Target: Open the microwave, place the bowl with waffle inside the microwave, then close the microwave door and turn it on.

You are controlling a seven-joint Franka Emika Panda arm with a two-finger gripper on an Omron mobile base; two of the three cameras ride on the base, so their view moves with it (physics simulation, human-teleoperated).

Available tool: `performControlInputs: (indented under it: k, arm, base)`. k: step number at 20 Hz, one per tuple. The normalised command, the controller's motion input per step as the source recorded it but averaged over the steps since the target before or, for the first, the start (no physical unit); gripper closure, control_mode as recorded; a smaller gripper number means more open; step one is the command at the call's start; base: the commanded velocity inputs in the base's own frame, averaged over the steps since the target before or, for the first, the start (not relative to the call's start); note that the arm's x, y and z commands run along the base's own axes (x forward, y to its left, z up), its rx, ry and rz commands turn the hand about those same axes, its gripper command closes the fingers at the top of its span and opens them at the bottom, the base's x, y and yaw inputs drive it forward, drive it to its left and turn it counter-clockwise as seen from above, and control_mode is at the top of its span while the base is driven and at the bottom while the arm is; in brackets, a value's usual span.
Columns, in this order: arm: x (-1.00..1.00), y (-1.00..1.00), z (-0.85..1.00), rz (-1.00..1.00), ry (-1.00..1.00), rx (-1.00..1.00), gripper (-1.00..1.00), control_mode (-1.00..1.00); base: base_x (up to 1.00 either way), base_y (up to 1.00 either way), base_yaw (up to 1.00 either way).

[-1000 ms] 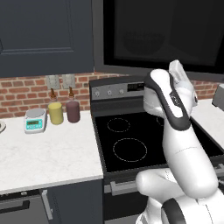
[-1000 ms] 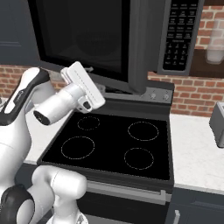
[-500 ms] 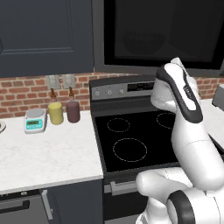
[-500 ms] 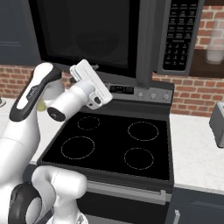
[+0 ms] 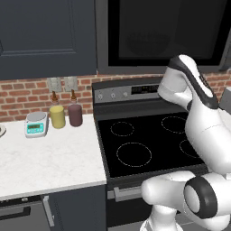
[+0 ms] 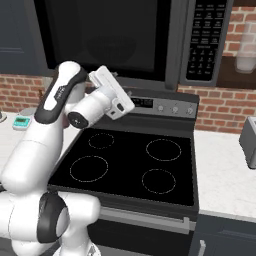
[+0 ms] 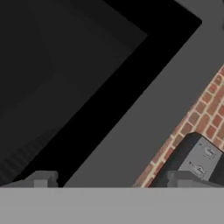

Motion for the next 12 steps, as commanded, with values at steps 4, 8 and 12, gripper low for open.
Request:
performControlInputs:
  k: [4, 8, 12]
  arm:
    - [0.18, 0.00, 0.38, 0.03, 0.22, 0.00, -1.00, -1.00]
    - [0.10, 0.00, 0.35, 0.00, 0.21, 0.00, -1.00, -1.00]
    - [0.08, 0.00, 0.31, 0.00, 0.18, 0.00, -1.00, -1.00]
  base:
    - [0.00, 0.00, 0.00]
    - [0.00, 0.00, 0.00]
    - [0.00, 0.00, 0.00]
